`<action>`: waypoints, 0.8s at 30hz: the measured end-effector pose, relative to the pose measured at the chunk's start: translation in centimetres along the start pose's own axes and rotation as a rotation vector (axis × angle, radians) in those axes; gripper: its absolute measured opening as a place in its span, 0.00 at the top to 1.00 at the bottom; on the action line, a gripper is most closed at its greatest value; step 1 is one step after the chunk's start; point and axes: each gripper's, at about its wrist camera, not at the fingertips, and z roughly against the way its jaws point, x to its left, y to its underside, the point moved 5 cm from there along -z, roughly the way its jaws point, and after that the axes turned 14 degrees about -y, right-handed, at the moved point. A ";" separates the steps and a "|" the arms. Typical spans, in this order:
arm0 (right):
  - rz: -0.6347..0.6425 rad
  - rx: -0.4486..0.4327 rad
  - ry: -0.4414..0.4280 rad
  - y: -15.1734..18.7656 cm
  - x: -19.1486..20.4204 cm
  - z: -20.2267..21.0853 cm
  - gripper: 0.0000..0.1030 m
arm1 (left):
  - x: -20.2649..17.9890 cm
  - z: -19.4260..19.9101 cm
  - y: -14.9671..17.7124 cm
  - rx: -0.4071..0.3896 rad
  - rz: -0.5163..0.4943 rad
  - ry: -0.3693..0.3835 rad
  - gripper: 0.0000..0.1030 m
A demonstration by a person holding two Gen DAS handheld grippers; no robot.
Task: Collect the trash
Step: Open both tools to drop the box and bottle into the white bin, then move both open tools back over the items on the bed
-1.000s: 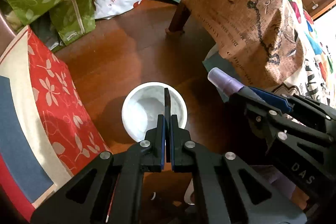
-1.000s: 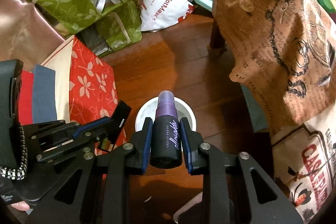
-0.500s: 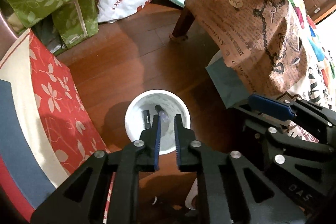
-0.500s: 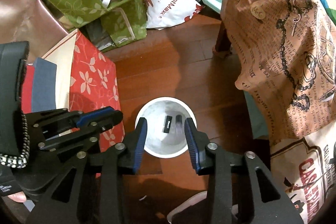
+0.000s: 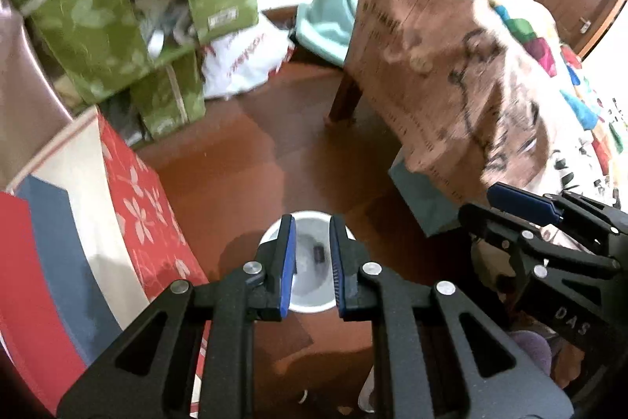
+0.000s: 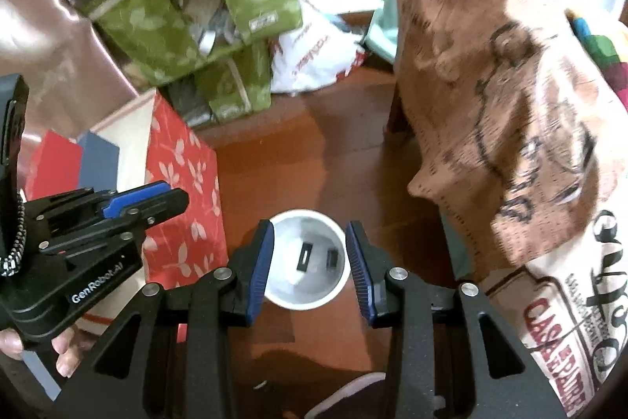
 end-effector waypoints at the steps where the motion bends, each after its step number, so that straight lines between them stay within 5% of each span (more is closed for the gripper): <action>1: 0.001 -0.018 0.004 -0.2 0.0 0.7 0.66 | -0.2 0.9 -0.3 -0.022 -0.004 -0.001 0.85; 9: 0.026 -0.183 0.061 -1.3 -0.5 8.4 0.66 | -2.7 8.2 -2.5 -0.182 -0.029 0.020 0.83; 19: 0.040 -0.375 0.170 -0.4 -1.9 18.8 0.65 | -7.9 17.1 -3.3 -0.361 -0.089 0.070 0.65; 24: 0.018 -0.471 0.218 1.1 -3.1 23.7 0.46 | -10.9 20.9 -3.0 -0.434 -0.115 0.095 0.47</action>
